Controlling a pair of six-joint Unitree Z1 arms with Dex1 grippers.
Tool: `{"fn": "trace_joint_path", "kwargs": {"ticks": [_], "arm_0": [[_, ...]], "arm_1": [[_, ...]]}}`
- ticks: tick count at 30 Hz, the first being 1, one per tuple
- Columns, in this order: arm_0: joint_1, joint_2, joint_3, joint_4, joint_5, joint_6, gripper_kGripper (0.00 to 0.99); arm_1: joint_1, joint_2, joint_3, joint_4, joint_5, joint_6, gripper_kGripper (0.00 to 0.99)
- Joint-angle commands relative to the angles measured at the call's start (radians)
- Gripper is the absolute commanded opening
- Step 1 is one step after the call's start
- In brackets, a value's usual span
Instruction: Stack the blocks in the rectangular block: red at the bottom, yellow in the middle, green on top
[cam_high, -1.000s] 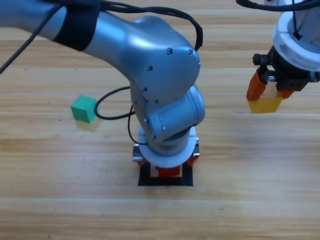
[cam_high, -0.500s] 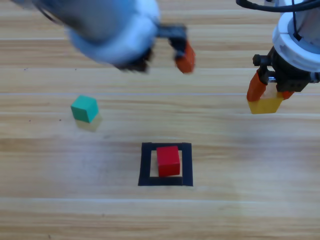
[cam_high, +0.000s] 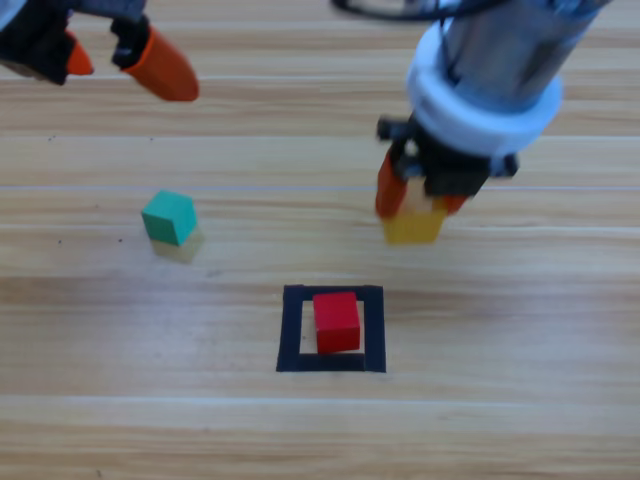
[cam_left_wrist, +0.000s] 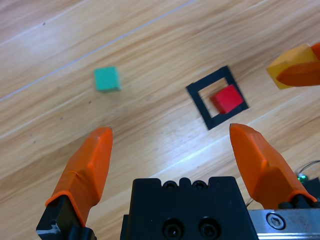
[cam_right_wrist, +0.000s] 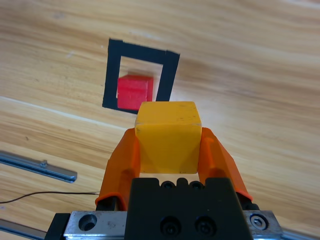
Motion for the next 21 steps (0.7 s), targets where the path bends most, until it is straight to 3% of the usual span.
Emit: {"fn": "trace_joint_path", "kwargs": {"ticks": [1,8,21], "arm_0": [[0.103,-0.006,0.016,0.041,-0.026,0.051,0.99],[0.197,0.028,0.013,0.052,-0.076,0.099,0.99],[0.201,0.071,0.027,0.034,-0.079,0.102,0.99]], "arm_1": [[0.06,0.146,-0.027,0.031,0.047,0.044,0.072],[0.071,0.195,-0.06,0.033,0.102,0.078,0.072],[0.08,0.288,-0.127,0.037,0.077,0.082,0.074]]}}
